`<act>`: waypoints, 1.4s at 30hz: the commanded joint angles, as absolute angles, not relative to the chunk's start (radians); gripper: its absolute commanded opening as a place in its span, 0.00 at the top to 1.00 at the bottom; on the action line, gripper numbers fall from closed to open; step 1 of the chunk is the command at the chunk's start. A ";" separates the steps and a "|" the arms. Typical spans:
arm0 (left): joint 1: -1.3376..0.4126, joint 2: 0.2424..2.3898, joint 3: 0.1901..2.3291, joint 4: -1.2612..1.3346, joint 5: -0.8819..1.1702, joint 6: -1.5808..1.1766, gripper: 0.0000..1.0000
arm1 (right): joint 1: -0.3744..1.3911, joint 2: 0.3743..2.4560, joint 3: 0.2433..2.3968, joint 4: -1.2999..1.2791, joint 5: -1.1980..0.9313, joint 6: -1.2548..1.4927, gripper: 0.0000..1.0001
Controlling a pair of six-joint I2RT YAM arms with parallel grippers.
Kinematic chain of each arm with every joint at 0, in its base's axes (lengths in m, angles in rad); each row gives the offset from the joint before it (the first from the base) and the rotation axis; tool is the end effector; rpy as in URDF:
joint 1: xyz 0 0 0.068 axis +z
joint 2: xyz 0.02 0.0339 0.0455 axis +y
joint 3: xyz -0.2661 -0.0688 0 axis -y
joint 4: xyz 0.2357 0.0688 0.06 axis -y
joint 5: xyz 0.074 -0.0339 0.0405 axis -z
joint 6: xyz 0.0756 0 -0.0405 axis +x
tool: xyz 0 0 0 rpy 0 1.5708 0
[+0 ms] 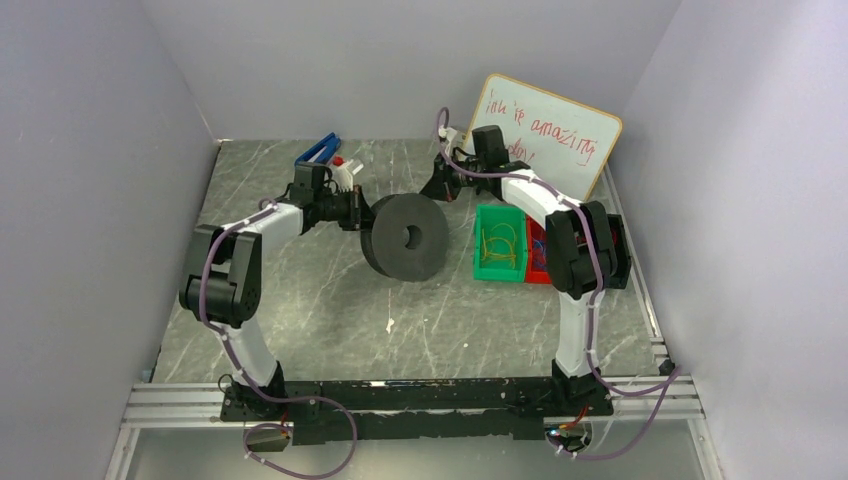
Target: Wrap the cables
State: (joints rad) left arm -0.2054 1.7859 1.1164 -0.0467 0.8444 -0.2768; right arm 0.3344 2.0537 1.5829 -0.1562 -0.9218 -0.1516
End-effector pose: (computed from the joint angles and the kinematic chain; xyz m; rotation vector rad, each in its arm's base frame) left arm 0.3728 -0.1354 0.1927 0.3759 2.2430 -1.2142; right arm 0.4315 0.2137 0.2255 -0.9963 1.8625 1.1078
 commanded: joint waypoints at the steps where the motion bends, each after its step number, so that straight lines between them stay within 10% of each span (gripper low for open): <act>1: -0.170 1.840 1.143 -0.078 0.770 -0.321 0.98 | 0.323 2.102 1.627 -0.197 -0.918 -0.134 1.00; 16: -0.157 1.961 1.197 -0.212 0.544 -0.303 0.85 | 0.321 2.289 1.854 -0.404 -0.795 -0.143 0.96; 42: -0.157 2.066 1.265 -0.368 0.291 -0.338 0.42 | 0.226 2.056 1.721 -0.455 -0.732 -0.225 0.57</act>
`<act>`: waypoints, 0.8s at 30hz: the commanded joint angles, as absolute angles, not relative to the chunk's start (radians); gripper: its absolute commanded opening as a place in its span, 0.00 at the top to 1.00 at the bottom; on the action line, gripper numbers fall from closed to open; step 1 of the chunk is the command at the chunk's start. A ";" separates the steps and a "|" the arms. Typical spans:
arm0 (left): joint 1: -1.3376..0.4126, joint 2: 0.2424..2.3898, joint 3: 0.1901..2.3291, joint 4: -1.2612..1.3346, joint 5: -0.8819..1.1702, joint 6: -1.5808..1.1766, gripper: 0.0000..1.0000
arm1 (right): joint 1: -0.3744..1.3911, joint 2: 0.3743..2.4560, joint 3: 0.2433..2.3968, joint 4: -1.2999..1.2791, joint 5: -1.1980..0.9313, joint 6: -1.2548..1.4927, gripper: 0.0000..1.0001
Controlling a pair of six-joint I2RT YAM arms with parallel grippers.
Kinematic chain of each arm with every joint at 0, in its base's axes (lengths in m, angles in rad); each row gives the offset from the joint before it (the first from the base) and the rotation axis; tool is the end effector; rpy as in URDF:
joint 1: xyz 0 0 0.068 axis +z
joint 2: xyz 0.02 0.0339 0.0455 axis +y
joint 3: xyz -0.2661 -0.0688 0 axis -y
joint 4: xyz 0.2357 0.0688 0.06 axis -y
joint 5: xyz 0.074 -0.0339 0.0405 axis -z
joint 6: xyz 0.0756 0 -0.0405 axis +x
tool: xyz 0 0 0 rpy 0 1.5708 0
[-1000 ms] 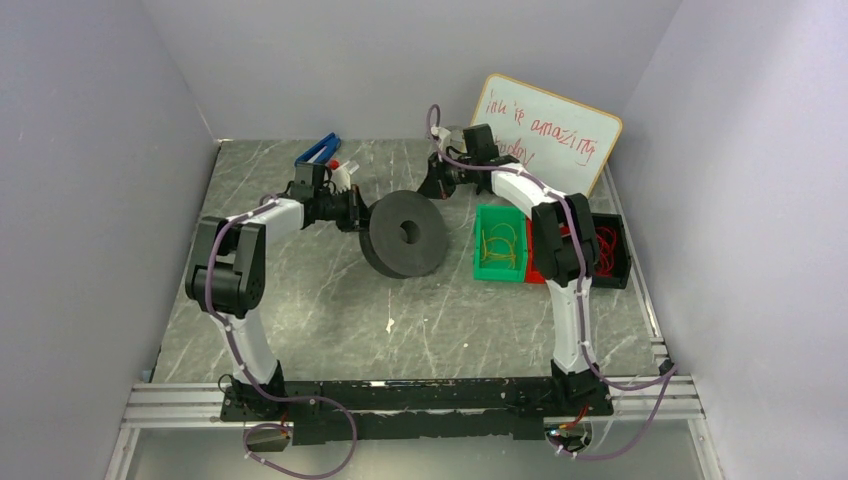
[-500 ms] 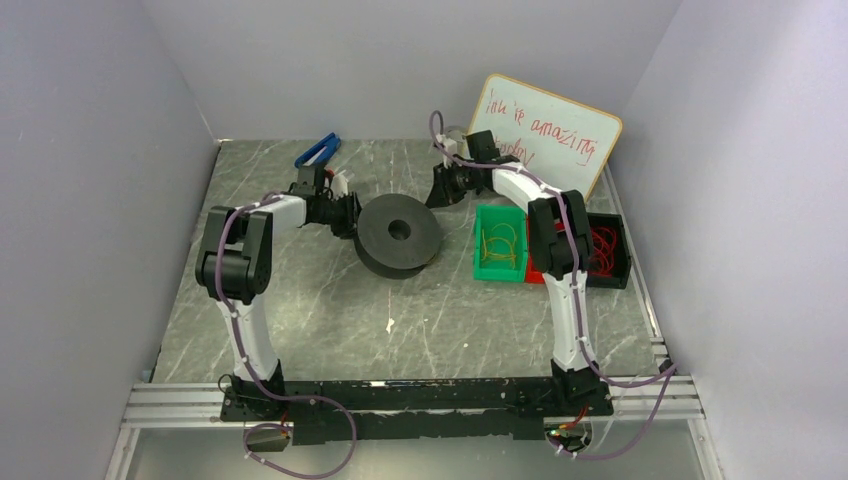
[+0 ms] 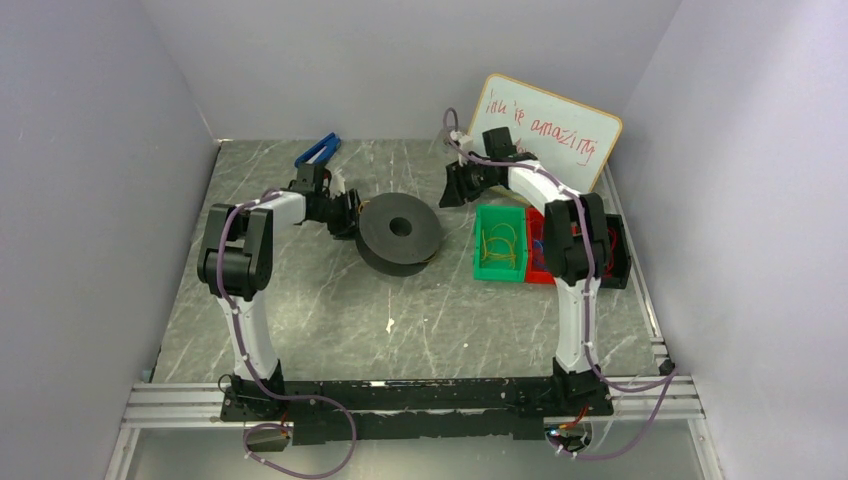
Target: Wrap the cables
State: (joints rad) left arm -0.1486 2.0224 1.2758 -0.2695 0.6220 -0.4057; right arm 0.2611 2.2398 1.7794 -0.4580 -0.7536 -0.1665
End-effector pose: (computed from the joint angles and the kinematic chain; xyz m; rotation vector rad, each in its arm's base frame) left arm 0.4101 -0.1059 0.1218 -0.0974 2.6104 -1.0069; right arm 0.4709 0.1794 0.1687 -0.8096 2.2395 0.9707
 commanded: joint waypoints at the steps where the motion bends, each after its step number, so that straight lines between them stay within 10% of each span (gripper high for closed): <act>1: -0.158 2.069 1.268 -0.375 0.271 -0.336 0.41 | 0.221 2.026 1.698 -0.450 -0.732 -0.233 0.56; 24: -0.087 2.066 1.425 -0.500 0.003 -0.335 0.06 | 0.215 1.569 1.389 -0.500 -0.774 -0.487 0.34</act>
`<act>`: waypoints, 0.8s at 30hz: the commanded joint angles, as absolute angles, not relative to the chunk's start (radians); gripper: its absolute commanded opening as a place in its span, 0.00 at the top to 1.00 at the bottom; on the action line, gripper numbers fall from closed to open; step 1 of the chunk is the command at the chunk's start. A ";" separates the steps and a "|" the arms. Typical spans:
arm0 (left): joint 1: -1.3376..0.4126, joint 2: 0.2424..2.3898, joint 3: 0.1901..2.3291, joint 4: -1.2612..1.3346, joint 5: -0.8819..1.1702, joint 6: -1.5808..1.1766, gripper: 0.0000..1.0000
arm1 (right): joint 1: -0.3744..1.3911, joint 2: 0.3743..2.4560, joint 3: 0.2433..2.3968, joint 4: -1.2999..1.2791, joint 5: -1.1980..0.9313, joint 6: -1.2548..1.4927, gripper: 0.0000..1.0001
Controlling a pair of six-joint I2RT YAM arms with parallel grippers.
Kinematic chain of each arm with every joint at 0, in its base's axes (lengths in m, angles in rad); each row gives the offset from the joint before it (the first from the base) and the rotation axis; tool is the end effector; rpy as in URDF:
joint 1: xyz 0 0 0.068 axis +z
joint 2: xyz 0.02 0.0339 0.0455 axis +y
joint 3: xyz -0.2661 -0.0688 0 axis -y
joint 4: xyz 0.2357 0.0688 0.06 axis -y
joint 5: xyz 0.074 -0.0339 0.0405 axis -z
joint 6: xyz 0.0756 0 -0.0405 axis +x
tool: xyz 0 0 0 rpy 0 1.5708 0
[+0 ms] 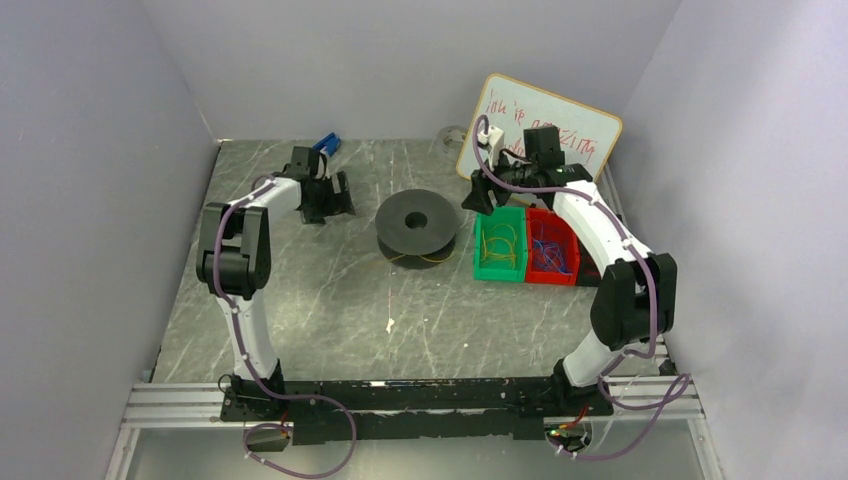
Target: Wrap the cables
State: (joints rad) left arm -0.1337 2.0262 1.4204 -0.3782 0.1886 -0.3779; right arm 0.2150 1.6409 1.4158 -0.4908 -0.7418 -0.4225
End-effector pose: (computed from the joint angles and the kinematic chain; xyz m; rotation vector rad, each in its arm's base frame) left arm 0.4412 -0.0736 0.1441 -0.2417 2.5768 -0.4345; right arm 0.3600 0.1309 0.2997 -1.0246 1.9021 0.7225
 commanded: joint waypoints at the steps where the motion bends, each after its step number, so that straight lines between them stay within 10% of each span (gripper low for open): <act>1: -0.080 2.066 1.433 -0.506 0.002 -0.333 0.06 | 0.214 1.561 1.381 -0.498 -0.778 -0.490 0.33; 24: -0.019 1.525 1.265 -0.354 0.397 0.056 0.06 | 0.350 1.227 0.987 -0.581 -0.860 -0.952 0.19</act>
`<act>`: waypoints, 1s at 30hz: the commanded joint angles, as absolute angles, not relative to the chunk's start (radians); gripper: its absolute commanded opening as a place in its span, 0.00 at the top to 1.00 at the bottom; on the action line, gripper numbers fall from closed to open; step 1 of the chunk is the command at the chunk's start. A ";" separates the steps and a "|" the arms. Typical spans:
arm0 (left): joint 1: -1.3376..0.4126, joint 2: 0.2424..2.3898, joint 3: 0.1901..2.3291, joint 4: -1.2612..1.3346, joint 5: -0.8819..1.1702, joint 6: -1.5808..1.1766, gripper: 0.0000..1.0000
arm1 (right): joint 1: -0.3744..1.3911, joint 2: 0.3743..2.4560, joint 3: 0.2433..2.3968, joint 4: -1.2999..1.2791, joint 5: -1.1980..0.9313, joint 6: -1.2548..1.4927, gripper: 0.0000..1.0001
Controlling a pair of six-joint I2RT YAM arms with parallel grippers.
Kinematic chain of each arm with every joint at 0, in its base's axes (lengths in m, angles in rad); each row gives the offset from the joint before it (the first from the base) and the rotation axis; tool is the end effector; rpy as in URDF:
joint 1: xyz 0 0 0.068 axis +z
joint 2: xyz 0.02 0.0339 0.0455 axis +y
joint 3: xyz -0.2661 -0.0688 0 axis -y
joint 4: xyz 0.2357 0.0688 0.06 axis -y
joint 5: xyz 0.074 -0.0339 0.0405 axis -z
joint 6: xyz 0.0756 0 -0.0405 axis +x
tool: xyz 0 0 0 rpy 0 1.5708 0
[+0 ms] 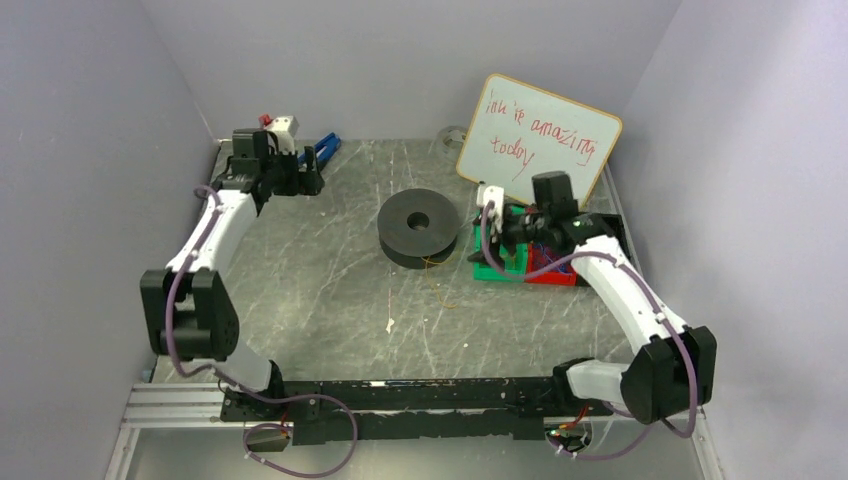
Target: Wrap the cables
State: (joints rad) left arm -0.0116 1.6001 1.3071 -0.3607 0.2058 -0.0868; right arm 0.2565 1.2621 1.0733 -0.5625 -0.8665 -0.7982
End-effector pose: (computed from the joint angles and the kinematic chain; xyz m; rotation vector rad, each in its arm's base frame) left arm 0.3881 -0.0200 0.2788 0.0296 2.2229 -0.2829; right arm 0.2483 0.1247 0.2978 -1.3923 1.5696 0.6778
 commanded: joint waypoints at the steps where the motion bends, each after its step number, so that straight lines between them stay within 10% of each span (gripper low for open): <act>1: -0.026 1.511 1.255 -0.372 0.433 0.083 0.06 | 0.390 1.227 0.961 -0.576 -0.810 -0.973 0.19; 20: -0.091 1.252 1.039 -0.418 0.302 0.295 0.06 | 0.682 1.605 1.018 -0.598 -0.386 -1.040 0.39; 24: -0.091 1.210 1.026 -0.428 0.327 0.287 0.06 | 0.681 1.531 0.967 -0.519 -0.379 -0.982 0.30; 26: -0.091 1.171 1.006 -0.410 0.335 0.272 0.06 | 0.682 1.481 0.946 -0.516 -0.388 -0.953 0.03; 30: -0.091 1.084 0.982 -0.414 0.337 0.286 0.06 | 0.645 1.289 0.911 -0.498 -0.413 -0.828 0.01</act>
